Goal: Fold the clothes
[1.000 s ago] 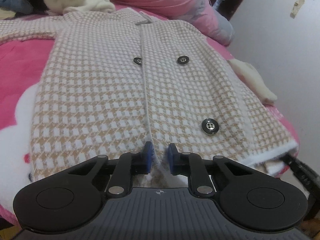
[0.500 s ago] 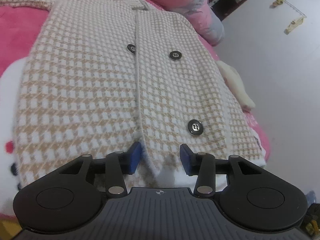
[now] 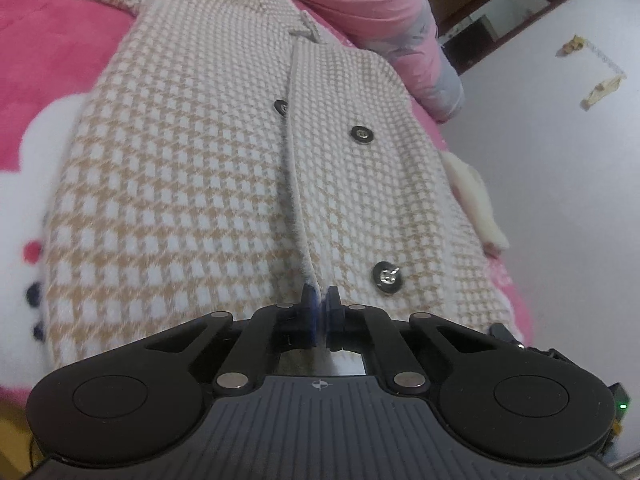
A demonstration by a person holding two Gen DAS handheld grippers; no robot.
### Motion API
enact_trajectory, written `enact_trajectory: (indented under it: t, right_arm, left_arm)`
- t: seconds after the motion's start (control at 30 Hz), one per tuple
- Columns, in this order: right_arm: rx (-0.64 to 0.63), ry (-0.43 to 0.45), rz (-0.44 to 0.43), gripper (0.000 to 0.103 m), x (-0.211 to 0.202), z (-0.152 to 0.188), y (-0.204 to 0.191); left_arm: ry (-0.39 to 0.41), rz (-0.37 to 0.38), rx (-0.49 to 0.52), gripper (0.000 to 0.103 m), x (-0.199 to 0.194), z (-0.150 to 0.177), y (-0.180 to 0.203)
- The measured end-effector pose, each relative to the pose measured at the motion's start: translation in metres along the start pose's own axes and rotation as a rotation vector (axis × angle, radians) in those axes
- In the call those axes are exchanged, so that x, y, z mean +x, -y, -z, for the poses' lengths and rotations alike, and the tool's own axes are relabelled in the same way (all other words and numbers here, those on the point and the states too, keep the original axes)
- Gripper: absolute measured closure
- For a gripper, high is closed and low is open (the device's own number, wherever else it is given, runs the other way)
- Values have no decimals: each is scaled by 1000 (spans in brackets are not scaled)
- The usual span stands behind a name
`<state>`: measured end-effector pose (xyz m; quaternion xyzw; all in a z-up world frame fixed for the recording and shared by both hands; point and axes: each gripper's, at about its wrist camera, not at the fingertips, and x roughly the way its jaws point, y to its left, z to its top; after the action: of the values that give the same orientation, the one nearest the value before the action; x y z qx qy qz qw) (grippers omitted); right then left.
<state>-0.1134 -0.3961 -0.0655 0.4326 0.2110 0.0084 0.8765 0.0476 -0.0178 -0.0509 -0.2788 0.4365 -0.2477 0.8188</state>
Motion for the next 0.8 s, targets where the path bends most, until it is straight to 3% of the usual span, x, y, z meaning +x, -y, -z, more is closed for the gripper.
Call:
enact_trajectory:
  t: [0.13, 0.23, 0.4, 0.57, 0.63, 0.7, 0.8]
  right_arm:
    - [-99, 18, 21, 100, -14, 3, -12]
    - [-106, 6, 42, 100, -14, 4, -10]
    - [-117, -14, 76, 100, -15, 5, -7]
    - [-122, -159, 175, 93, -14, 6, 5]
    - [-194, -192, 189, 74, -28, 3, -4]
    - [-323, -201, 219, 69, -44, -2, -21]
    - [-580, -120, 266, 66, -60, -11, -73]
  left_arm:
    - [6, 0, 10, 102, -9, 6, -5]
    - [-7, 6, 12, 102, -7, 9, -8]
    - [19, -20, 120, 102, 0, 9, 2]
    - [34, -40, 186, 101, 9, 15, -7]
    - [44, -26, 202, 101, 8, 17, -10]
    - [47, -1, 205, 99, 9, 18, -15]
    - [52, 38, 206, 97, 8, 18, -20]
